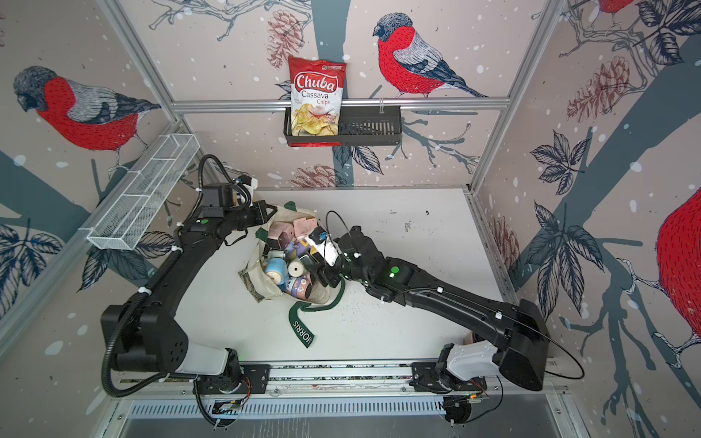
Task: Take out the pencil sharpeners from the tote bags
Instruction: Pick up the canvas bag from the center of the board, then pick up the pencil sharpener from the canvas bag.
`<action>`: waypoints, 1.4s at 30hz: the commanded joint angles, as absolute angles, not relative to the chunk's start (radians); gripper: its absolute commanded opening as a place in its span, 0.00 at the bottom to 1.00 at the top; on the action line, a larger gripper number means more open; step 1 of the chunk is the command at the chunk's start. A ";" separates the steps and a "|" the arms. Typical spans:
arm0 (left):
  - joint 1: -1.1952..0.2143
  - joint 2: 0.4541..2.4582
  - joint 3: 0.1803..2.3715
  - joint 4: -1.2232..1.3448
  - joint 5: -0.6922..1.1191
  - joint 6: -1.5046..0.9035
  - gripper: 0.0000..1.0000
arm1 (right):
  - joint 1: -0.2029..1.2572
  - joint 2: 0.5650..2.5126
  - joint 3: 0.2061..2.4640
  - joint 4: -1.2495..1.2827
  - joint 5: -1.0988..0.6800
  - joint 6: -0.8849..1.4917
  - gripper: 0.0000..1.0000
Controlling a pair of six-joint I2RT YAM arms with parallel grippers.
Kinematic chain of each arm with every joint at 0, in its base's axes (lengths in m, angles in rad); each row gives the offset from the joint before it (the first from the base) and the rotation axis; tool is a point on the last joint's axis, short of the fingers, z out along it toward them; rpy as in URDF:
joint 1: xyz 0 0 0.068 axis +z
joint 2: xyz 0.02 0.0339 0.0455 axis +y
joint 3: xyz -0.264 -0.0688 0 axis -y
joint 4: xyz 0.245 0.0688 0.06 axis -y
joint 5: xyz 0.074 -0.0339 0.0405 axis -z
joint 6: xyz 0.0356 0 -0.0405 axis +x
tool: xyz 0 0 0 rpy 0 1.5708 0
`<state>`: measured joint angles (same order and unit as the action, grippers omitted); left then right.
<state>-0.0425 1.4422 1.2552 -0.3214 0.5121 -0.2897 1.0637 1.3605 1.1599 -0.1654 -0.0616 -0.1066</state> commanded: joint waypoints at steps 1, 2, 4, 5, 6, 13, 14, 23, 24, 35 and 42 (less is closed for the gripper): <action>-0.038 1.427 1.252 -0.192 0.534 -0.286 0.00 | 1.074 1.455 1.290 -0.386 -0.097 -0.416 0.71; -0.039 1.427 1.249 -0.189 0.532 -0.286 0.00 | 1.078 1.494 1.337 -0.435 -0.075 -0.474 0.73; -0.039 1.429 1.246 -0.189 0.529 -0.278 0.00 | 1.085 1.570 1.441 -0.515 -0.013 -0.557 0.75; -0.038 1.434 1.248 -0.194 0.521 -0.275 0.00 | 1.089 1.613 1.495 -0.547 0.027 -0.586 0.75; -0.037 1.438 1.250 -0.199 0.517 -0.273 0.00 | 1.093 1.649 1.544 -0.584 0.055 -0.622 0.76; -0.036 1.436 1.249 -0.202 0.509 -0.269 0.00 | 1.127 1.827 1.731 -0.741 0.210 -0.792 0.78; -0.035 1.436 1.249 -0.202 0.509 -0.269 0.00 | 1.131 1.834 1.730 -0.734 0.214 -0.809 0.78; -0.032 1.437 1.253 -0.214 0.492 -0.266 0.00 | 1.180 1.934 1.781 -0.731 0.269 -0.908 0.79; -0.031 1.437 1.254 -0.214 0.492 -0.267 0.00 | 1.184 1.947 1.791 -0.739 0.267 -0.910 0.79; -0.026 1.436 1.255 -0.218 0.491 -0.268 0.00 | 1.193 2.039 1.813 -0.755 0.336 -0.901 0.79; -0.027 1.434 1.253 -0.218 0.495 -0.268 0.00 | 1.187 2.068 1.769 -0.707 0.430 -0.902 0.78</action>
